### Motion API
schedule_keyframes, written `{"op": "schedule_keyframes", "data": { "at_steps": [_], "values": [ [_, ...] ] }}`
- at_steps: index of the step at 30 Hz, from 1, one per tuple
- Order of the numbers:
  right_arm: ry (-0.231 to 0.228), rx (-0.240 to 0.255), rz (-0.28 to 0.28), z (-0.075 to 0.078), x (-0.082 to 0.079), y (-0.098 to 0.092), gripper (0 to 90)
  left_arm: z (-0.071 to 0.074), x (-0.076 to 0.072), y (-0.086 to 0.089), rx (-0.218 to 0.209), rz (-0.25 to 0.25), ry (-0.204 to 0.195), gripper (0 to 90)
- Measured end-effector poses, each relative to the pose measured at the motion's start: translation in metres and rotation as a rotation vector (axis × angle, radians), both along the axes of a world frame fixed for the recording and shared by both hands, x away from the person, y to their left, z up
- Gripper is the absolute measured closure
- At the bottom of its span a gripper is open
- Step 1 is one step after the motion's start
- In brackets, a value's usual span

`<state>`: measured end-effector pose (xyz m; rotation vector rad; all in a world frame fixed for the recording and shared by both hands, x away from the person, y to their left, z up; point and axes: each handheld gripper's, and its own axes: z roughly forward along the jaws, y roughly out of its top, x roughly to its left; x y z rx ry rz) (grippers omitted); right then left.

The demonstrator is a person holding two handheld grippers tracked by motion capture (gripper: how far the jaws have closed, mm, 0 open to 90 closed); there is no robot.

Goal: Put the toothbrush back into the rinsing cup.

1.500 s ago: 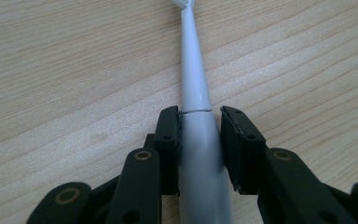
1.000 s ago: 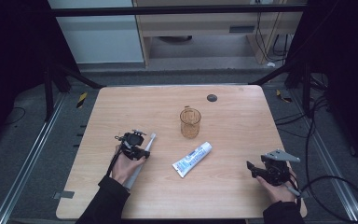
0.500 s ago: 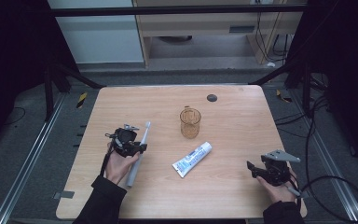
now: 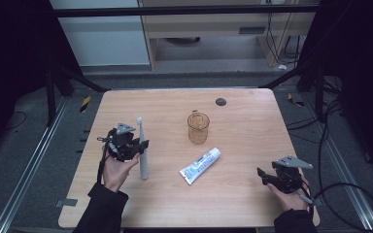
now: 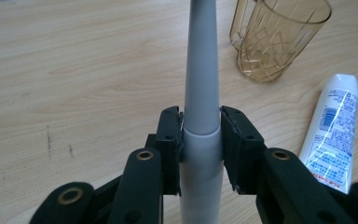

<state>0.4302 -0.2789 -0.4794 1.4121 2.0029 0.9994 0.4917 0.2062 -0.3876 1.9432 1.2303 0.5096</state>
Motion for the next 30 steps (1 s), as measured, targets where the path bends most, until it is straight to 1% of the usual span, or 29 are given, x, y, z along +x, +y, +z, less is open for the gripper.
{"op": "schedule_keyframes", "data": {
  "at_steps": [3,8,18,21,27,30],
  "values": [
    [-0.002,-0.001,-0.001,0.000,0.000,0.000,35.7,0.004,-0.003,0.000,-0.010,0.001,-0.031,68.5],
    [-0.002,-0.001,0.000,0.000,0.000,0.000,35.8,0.011,-0.006,0.001,-0.024,0.001,-0.070,68.6],
    [-0.006,-0.001,-0.003,0.001,0.000,0.001,35.8,0.023,-0.009,0.003,-0.045,0.006,-0.119,68.6],
    [-0.007,-0.002,-0.004,0.001,0.000,0.001,35.8,0.029,-0.008,0.003,-0.060,0.009,-0.136,68.6],
    [-0.010,-0.002,-0.003,0.000,0.000,0.001,35.8,0.038,-0.004,-0.002,-0.099,0.008,-0.187,68.6],
    [-0.011,-0.001,-0.004,0.000,0.000,0.001,35.9,0.041,-0.001,-0.005,-0.113,0.004,-0.201,68.6]
  ]
}}
